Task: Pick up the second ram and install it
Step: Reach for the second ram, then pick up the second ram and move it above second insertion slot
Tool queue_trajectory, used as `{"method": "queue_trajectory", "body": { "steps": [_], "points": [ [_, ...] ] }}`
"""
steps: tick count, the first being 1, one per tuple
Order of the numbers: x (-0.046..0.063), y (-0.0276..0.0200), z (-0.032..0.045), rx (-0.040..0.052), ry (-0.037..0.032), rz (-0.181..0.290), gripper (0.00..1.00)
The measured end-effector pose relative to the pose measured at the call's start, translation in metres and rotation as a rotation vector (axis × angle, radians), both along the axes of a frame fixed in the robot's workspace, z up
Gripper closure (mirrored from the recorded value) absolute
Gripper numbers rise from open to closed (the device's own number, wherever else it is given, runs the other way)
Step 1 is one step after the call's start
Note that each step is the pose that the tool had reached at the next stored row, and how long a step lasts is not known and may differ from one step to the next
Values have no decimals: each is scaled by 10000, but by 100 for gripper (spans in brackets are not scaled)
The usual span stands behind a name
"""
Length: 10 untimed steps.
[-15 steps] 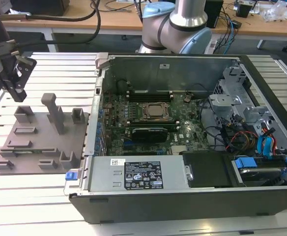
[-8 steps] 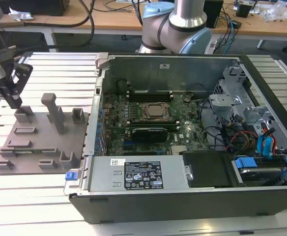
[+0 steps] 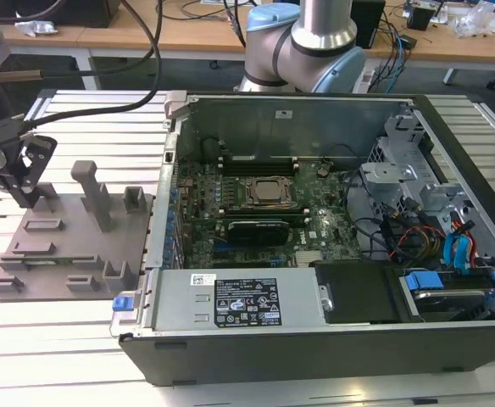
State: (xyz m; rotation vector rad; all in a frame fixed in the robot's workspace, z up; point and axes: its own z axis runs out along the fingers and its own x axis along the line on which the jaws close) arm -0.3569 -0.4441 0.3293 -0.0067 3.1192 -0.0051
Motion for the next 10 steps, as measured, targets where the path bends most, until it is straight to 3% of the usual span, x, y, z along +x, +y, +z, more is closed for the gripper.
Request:
{"method": "queue_trajectory", "body": {
  "steps": [10],
  "points": [
    [0,0,1,1,1,0,90]
  ]
}}
